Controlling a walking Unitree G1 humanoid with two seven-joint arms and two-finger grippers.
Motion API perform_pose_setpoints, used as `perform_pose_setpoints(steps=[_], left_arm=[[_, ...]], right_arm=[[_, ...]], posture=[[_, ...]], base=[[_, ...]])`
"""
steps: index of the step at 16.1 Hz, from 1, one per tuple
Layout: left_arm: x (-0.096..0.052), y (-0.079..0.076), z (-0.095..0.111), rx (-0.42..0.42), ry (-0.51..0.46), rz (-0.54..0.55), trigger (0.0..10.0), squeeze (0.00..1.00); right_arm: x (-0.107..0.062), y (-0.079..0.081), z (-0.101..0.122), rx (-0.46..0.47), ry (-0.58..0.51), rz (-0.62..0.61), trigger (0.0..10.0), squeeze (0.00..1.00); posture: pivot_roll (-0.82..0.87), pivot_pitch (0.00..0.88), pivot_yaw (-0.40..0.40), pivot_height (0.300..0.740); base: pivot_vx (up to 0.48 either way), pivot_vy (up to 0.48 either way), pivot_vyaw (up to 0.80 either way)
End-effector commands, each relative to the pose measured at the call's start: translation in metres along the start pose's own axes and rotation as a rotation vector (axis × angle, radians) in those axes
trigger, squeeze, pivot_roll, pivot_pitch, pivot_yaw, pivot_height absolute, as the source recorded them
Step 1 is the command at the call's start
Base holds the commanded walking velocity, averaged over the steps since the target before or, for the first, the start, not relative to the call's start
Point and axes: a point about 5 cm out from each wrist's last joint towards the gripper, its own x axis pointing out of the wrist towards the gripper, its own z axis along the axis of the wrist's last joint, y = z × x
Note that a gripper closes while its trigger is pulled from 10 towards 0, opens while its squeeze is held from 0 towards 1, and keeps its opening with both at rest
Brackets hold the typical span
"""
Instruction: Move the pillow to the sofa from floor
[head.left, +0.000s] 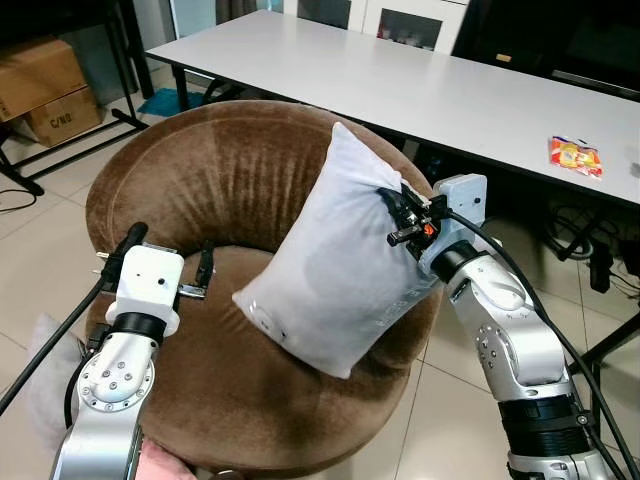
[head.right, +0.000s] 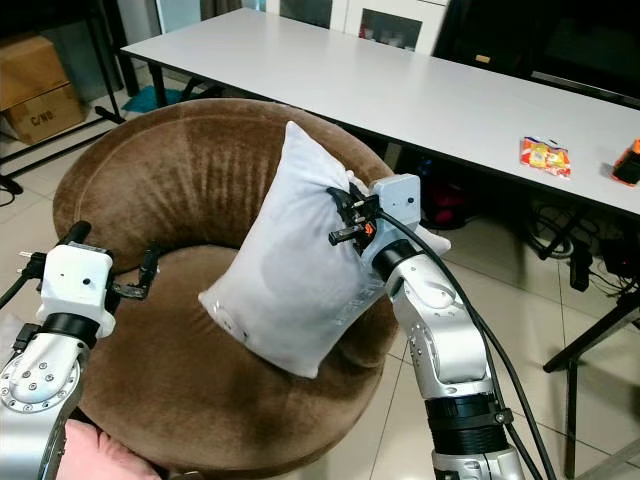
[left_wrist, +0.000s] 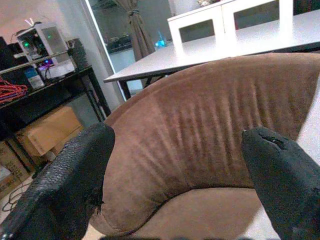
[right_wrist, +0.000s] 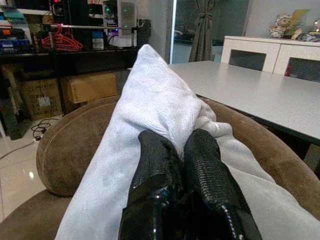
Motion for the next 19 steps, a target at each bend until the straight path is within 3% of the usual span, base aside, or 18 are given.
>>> perform_pose_setpoints(steps=[1,6,8,14,19], left_arm=[[0.0014,-0.0026,0.0059,0.005,-0.029,-0.003,10.0,0.0],[0.0016,-0.0024,0.0061,0.004,-0.03,0.002,10.0,0.0],[0.002,-0.0019,0.006,-0.001,-0.03,0.006,10.0,0.0],[0.0017,-0.0006,0.0051,-0.048,-0.032,0.002,10.0,0.02],[0.0013,0.0007,0.0051,-0.053,-0.038,0.007,10.0,0.02]], right_arm=[[0.0014,-0.0025,0.0163,-0.055,-0.057,-0.007,10.0,0.0],[0.0027,0.0003,0.015,-0.063,-0.053,-0.003,10.0,0.0],[0.0028,0.0024,0.0137,-0.051,-0.049,0.008,10.0,0.0],[0.0017,0.0046,0.0103,-0.061,-0.036,0.007,10.0,0.0],[0.0046,0.0055,0.0086,-0.062,-0.028,-0.012,10.0,0.0]], posture=[[-0.01,0.0,-0.097,0.74],[-0.01,0.0,-0.097,0.74],[-0.01,0.0,-0.098,0.74],[-0.01,0.0,-0.102,0.74],[0.0,0.0,-0.109,0.74]], base=[[0.0,-0.48,0.0],[0.0,-0.48,0.8],[0.0,-0.411,0.0],[0.0,0.0,0.0],[0.296,0.0,0.8]])
